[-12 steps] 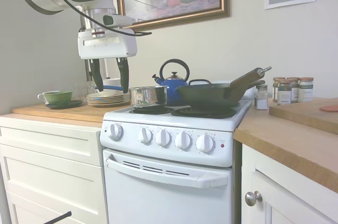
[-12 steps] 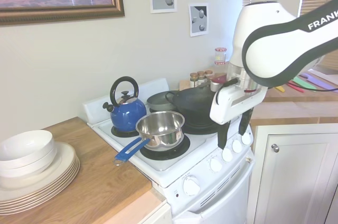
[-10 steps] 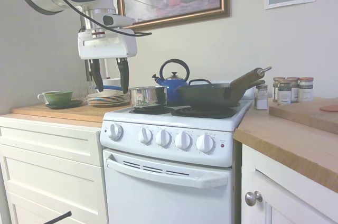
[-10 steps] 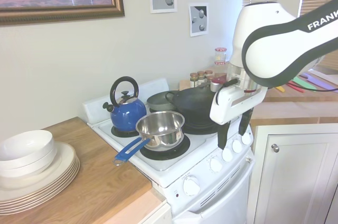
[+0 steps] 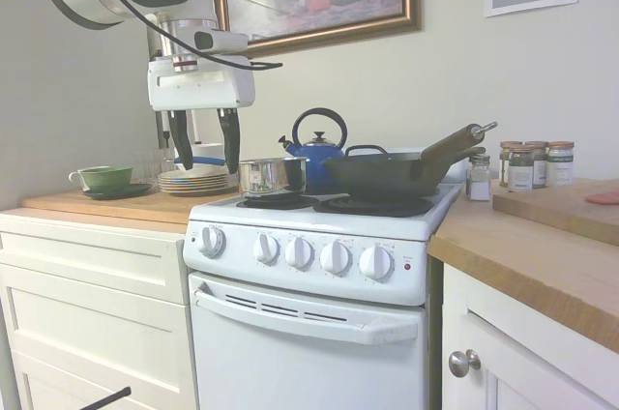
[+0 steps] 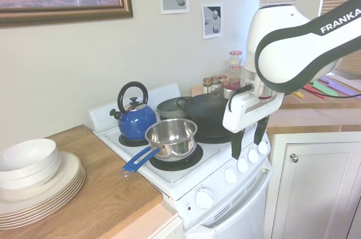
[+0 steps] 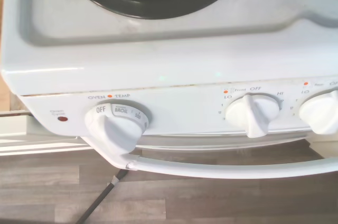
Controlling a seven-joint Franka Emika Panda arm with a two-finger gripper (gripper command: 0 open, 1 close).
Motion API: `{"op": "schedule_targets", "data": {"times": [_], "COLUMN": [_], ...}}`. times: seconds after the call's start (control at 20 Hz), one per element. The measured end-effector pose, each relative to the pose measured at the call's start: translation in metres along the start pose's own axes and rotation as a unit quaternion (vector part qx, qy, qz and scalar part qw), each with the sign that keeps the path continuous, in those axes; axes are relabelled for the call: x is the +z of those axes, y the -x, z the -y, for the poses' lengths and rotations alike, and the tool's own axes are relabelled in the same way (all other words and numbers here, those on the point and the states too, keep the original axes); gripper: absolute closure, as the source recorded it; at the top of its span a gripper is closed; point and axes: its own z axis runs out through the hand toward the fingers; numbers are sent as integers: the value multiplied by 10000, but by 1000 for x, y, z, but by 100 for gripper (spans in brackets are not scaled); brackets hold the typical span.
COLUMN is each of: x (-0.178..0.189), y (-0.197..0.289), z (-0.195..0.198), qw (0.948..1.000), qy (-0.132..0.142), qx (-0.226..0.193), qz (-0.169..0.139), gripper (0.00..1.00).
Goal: Turn on the stove on the bottom left
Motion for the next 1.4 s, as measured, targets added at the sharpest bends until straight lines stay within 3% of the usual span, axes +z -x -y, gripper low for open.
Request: {"op": "schedule_targets", "data": {"times": [1.4], "x": [76], "y": [-83], "z": [15], "qw": [9974], "qy": [358], "qx": [457], "qz": [420], "gripper": [0]}}
